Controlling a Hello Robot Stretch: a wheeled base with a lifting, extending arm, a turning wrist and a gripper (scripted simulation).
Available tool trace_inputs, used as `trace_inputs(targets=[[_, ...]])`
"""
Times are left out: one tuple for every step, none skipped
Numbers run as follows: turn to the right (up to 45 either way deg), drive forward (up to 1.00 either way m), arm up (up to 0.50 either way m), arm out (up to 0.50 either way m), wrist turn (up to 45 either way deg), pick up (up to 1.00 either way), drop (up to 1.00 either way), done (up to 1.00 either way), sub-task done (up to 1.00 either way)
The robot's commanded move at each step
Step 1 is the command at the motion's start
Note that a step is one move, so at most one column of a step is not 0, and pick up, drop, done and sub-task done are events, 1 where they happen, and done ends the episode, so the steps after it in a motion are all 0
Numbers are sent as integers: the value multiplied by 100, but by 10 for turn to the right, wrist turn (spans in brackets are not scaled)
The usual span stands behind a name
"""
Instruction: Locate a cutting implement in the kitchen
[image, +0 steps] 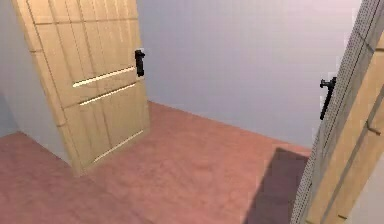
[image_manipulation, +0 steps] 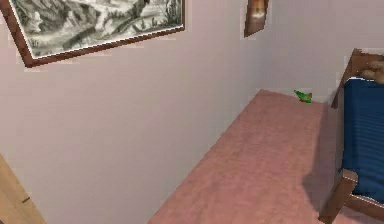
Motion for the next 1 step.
trace_inputs(targets=[[-30, 0, 0, 0, 0, 0, 0, 0, 0]])
